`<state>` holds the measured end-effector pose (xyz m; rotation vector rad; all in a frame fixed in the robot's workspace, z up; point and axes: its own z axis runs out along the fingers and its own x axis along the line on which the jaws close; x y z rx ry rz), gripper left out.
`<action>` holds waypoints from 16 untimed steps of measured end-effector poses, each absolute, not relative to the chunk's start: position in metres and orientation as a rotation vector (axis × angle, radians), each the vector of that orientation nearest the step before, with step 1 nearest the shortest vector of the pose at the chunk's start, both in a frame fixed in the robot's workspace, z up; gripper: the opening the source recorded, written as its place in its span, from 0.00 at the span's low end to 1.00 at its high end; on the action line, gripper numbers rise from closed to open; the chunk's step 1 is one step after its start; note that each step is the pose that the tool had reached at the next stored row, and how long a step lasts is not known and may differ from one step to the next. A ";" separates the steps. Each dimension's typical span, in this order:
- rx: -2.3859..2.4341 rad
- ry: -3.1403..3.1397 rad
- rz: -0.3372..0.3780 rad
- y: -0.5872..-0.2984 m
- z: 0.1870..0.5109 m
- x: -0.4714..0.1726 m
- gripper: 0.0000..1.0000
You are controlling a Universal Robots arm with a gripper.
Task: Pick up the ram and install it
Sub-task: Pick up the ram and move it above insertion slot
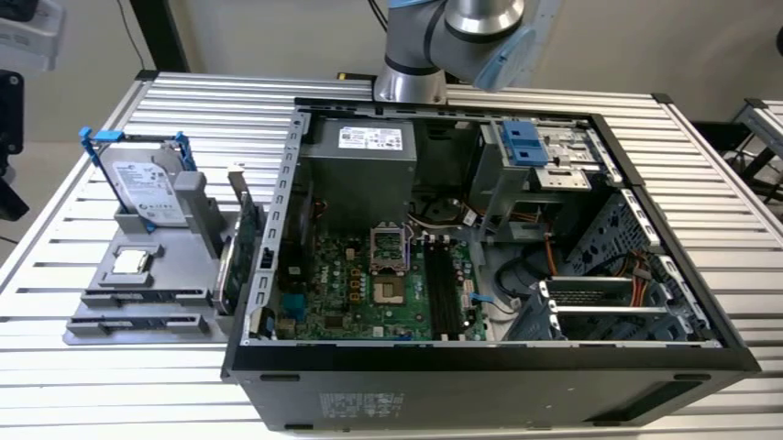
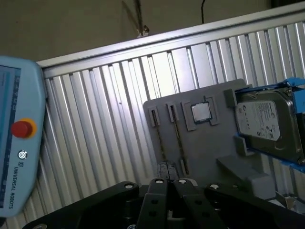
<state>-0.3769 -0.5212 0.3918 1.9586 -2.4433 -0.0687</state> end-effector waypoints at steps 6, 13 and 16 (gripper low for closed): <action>2.070 -2.349 -0.070 -0.521 0.391 -0.377 0.00; 2.196 -2.236 -0.061 -0.521 0.388 -0.377 0.00; 2.206 -2.227 -0.060 -0.521 0.388 -0.376 0.00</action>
